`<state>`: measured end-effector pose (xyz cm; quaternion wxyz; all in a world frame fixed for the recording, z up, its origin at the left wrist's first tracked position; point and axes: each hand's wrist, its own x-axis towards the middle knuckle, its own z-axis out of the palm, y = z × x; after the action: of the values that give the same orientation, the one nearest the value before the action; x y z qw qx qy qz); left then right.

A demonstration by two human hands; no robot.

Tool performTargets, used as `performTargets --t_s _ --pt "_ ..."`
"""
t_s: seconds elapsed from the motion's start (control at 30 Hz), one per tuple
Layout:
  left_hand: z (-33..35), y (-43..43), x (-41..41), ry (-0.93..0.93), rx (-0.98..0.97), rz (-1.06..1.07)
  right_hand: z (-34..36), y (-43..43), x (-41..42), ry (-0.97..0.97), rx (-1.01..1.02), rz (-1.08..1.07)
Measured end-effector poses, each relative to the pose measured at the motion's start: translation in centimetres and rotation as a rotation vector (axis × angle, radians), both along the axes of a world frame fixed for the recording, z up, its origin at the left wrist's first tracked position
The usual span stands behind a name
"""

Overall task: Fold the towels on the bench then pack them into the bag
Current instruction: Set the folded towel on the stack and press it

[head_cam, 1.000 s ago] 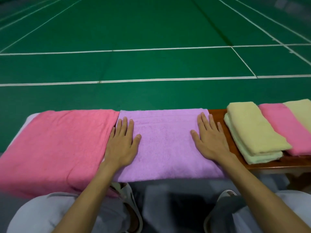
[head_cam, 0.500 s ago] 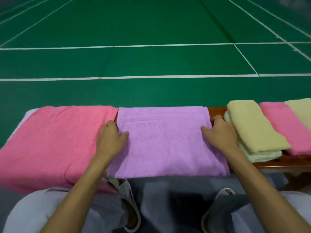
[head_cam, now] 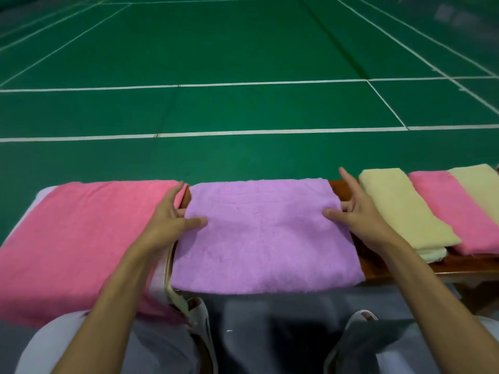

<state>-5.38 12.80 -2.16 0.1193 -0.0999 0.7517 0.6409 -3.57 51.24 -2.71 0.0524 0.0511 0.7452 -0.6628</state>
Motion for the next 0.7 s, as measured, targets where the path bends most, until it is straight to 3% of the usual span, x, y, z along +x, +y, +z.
performTargets --t_s 0.07,0.17,0.37,0.5,0.7 --pt "0.5 -0.7 0.0 0.043 0.029 -0.076 0.7 0.4 0.1 0.004 -0.052 0.053" --pt "1.0 -1.2 -0.2 0.148 -0.08 -0.057 1.6 1.2 0.2 0.026 0.134 0.084" --pt "1.7 -1.7 0.5 0.306 -0.503 -0.016 2.9 2.2 0.1 0.072 0.387 0.067" --pt "2.8 -1.2 1.0 0.428 -0.661 0.035 4.3 2.1 0.0 0.182 0.516 0.052" --pt "3.8 -0.6 0.1 0.644 -0.77 0.226 6.3 1.9 -1.1 0.404 0.872 -0.074"
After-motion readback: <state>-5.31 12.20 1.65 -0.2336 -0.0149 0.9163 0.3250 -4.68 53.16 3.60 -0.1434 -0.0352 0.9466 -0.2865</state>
